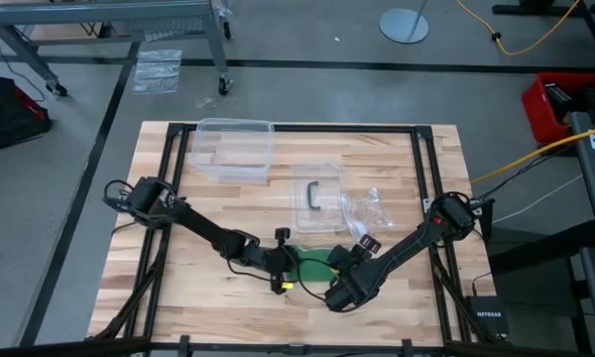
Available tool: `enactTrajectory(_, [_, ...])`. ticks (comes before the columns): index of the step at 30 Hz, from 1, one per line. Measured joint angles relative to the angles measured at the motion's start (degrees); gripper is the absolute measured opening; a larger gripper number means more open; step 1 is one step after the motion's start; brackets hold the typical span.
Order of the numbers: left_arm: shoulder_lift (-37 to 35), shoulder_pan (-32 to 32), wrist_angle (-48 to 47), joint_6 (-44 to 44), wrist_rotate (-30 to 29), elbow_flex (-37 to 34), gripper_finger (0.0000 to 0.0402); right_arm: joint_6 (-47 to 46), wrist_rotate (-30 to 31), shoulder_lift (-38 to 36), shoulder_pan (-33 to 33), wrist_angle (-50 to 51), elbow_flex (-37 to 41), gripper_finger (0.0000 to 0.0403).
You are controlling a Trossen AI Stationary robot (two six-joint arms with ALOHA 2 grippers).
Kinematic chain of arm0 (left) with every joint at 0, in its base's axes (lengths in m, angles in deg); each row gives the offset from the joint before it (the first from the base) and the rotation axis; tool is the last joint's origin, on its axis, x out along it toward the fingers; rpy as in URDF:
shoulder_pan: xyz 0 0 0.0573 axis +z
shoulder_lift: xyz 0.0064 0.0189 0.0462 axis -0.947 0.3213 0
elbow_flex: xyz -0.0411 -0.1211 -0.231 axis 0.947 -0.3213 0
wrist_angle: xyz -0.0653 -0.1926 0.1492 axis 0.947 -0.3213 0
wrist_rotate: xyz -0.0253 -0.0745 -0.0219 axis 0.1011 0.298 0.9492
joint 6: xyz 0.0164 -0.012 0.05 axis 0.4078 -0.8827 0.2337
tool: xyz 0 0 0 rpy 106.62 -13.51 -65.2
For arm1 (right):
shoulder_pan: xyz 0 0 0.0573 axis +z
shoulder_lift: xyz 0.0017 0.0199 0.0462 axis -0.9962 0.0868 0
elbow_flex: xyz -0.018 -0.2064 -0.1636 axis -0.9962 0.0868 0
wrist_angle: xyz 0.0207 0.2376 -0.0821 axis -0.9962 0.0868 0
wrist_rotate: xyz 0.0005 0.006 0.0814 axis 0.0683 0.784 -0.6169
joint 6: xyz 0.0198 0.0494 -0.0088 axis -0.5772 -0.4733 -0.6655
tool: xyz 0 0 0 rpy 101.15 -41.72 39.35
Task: Roll bandage
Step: Roll the green bandage
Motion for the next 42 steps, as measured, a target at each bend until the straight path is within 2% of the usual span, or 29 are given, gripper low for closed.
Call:
enactTrajectory(10, [-6.0, 0.2, -16.4, -0.1, 0.5, -0.1, 0.0, 0.0, -0.6, 0.0, 0.8, 0.2, 0.0, 0.0165])
enactTrajectory(19, [-6.6, -0.2, -22.0, 0.3, 0.1, 0.0, 0.0, -2.4, -0.9, 0.0, 3.2, 0.5, 0.0, 0.0165])
enactTrajectory(27, [-12.3, -0.1, -39.0, 0.5, 0.9, -1.1, 0.0, -3.3, 0.2, 0.0, 3.7, -1.5, 0.0, 0.0165])
enactTrajectory(33, [-14.0, 0.3, -33.5, -0.1, 0.1, -1.5, 0.0, -3.3, 1.9, 0.0, 3.7, -2.2, 0.0, 0.0165])
enactTrajectory(42, [-14.3, 0.1, -32.6, -0.2, -0.6, -1.5, 0.0, -3.3, 1.8, 0.0, 3.7, -2.7, 0.0, 0.0165])
